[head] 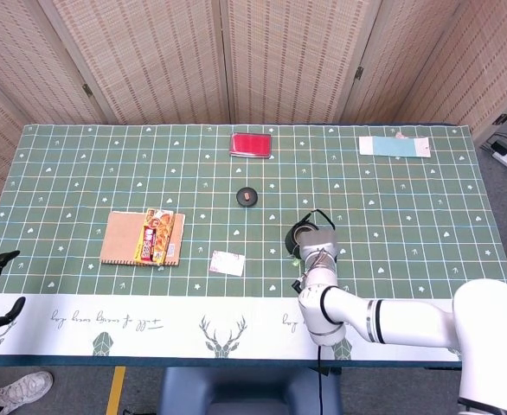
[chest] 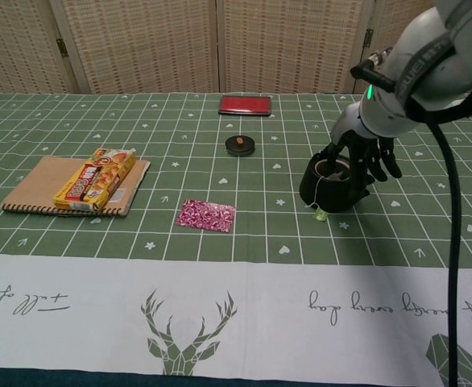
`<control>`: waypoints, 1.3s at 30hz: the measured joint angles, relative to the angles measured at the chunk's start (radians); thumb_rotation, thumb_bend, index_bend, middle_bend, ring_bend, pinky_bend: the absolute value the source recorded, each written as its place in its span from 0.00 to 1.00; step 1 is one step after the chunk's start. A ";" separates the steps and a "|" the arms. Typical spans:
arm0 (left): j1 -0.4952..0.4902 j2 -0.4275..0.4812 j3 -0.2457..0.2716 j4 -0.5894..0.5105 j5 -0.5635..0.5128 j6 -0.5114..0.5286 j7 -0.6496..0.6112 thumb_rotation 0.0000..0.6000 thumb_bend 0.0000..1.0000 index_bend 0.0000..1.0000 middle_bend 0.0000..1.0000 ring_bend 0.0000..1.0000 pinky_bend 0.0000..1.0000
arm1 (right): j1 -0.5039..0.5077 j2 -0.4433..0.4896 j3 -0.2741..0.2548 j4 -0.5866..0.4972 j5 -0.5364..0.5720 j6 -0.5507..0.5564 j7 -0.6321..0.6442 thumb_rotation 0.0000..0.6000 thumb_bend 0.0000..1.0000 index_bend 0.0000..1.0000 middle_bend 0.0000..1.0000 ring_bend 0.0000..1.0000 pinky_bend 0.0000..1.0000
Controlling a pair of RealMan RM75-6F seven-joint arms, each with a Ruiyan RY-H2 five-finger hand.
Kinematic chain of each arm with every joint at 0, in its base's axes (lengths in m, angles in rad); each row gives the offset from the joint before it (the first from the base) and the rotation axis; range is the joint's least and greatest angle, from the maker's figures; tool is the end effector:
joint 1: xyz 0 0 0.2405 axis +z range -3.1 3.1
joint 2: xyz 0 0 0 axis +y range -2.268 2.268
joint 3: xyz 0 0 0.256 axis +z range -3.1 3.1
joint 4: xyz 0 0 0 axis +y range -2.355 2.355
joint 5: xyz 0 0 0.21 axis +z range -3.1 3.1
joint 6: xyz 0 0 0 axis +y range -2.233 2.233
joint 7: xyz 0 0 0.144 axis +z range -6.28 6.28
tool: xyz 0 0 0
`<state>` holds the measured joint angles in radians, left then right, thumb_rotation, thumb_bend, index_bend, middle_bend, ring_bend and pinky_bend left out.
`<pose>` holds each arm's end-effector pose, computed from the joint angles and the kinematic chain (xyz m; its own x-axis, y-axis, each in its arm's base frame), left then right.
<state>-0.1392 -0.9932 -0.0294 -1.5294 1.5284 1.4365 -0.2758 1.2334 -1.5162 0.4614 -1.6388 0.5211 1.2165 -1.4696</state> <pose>-0.3260 0.1964 0.2006 0.3380 0.0423 0.9402 0.9402 -0.0606 -0.3353 -0.0668 -0.3680 -0.0090 0.5219 -0.7201 0.4574 -0.6936 -0.0461 0.7189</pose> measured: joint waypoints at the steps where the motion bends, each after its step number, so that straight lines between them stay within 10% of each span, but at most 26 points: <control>1: 0.000 0.000 0.000 0.000 0.000 0.001 0.000 1.00 0.35 0.10 0.14 0.17 0.14 | 0.000 -0.003 -0.002 0.003 0.001 -0.001 -0.002 1.00 0.44 0.10 0.80 0.66 0.60; 9: 0.003 0.000 -0.001 0.002 0.001 0.008 -0.002 1.00 0.35 0.10 0.14 0.17 0.14 | 0.000 -0.006 -0.001 -0.015 -0.020 0.013 0.006 1.00 0.44 0.10 0.80 0.66 0.60; 18: 0.002 -0.005 -0.002 -0.002 -0.006 0.001 0.022 1.00 0.35 0.10 0.14 0.17 0.14 | -0.042 0.118 0.030 -0.281 -0.116 0.096 0.111 1.00 0.44 0.06 0.75 0.62 0.60; 24: 0.001 -0.010 -0.002 -0.010 -0.014 -0.005 0.058 1.00 0.35 0.10 0.14 0.17 0.14 | -0.126 0.237 0.008 -0.534 -0.321 0.160 0.229 1.00 0.44 0.00 0.35 0.33 0.43; 30: 0.002 -0.017 0.000 -0.025 -0.017 -0.008 0.104 1.00 0.35 0.09 0.14 0.17 0.14 | -0.279 0.307 -0.143 -0.628 -0.743 0.215 0.360 1.00 0.43 0.00 0.07 0.12 0.26; 39: 0.010 -0.034 0.011 -0.053 0.008 0.013 0.188 1.00 0.35 0.09 0.14 0.17 0.14 | -0.666 0.335 -0.496 -0.475 -1.546 0.385 0.653 1.00 0.43 0.00 0.00 0.00 0.04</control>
<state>-0.1288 -1.0268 -0.0180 -1.5825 1.5365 1.4496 -0.0876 0.5669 -1.1810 -0.0348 -2.1142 -1.0251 1.6016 -0.8166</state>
